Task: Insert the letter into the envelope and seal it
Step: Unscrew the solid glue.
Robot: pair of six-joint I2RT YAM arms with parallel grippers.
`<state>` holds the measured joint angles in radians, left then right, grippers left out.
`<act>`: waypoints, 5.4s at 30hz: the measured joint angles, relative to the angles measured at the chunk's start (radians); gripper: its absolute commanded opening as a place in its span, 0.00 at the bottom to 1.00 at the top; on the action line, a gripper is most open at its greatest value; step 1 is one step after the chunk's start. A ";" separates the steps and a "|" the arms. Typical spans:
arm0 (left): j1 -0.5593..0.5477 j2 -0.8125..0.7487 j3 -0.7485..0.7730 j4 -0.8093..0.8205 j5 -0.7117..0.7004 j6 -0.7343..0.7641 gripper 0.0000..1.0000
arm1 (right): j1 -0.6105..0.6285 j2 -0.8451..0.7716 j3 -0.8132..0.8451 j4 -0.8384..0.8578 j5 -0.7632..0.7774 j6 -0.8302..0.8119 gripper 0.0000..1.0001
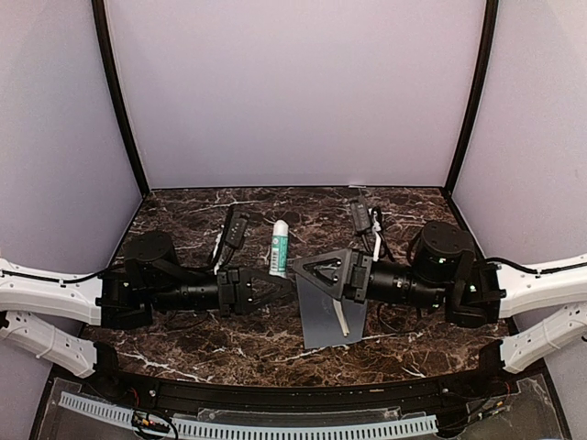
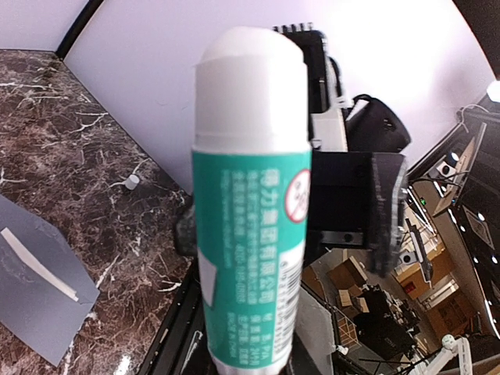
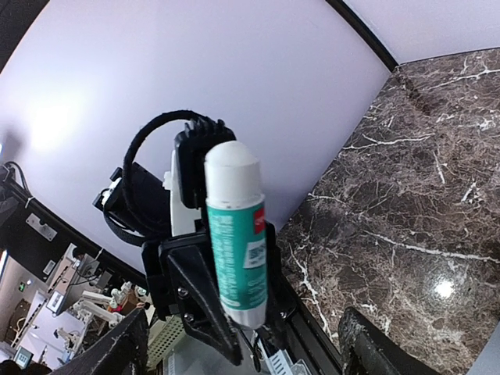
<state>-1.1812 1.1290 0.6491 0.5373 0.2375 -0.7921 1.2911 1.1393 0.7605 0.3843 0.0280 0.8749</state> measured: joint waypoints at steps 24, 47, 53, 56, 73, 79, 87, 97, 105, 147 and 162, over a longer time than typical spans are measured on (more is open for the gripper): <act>0.000 -0.038 -0.008 0.057 0.139 0.003 0.00 | -0.089 0.179 0.064 0.260 -0.306 -0.031 0.55; -0.002 -0.040 0.077 -0.242 -0.089 0.026 0.00 | -0.082 0.216 0.189 0.001 -0.134 -0.037 0.00; -0.003 -0.039 0.100 -0.379 -0.223 0.024 0.00 | -0.052 0.289 0.317 -0.213 0.028 -0.027 0.00; -0.006 -0.035 0.100 -0.426 -0.262 0.020 0.00 | -0.037 0.324 0.357 -0.283 0.086 -0.003 0.00; -0.005 -0.043 0.079 -0.386 -0.232 0.016 0.69 | -0.016 0.314 0.322 -0.320 0.113 0.055 0.03; 0.002 -0.101 0.034 -0.251 -0.108 -0.003 0.75 | -0.016 0.241 0.259 -0.230 0.039 0.047 0.03; 0.005 -0.074 0.034 -0.150 0.075 -0.035 0.58 | -0.037 0.175 0.177 -0.054 -0.072 0.046 0.03; 0.006 -0.069 0.027 -0.029 0.140 -0.076 0.28 | -0.042 0.156 0.126 0.124 -0.184 0.046 0.03; 0.006 -0.069 0.003 0.034 0.141 -0.109 0.14 | -0.042 0.153 0.116 0.164 -0.213 0.046 0.03; 0.014 -0.131 0.021 -0.340 -0.163 -0.077 0.00 | 0.058 0.208 0.325 -0.429 0.209 -0.001 0.70; 0.014 -0.134 0.002 -0.095 0.104 -0.072 0.00 | -0.033 0.091 0.138 -0.038 -0.121 -0.036 0.74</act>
<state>-1.1667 0.9955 0.6506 0.4427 0.3416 -0.8639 1.2583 1.2301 0.8989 0.3466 -0.0929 0.8391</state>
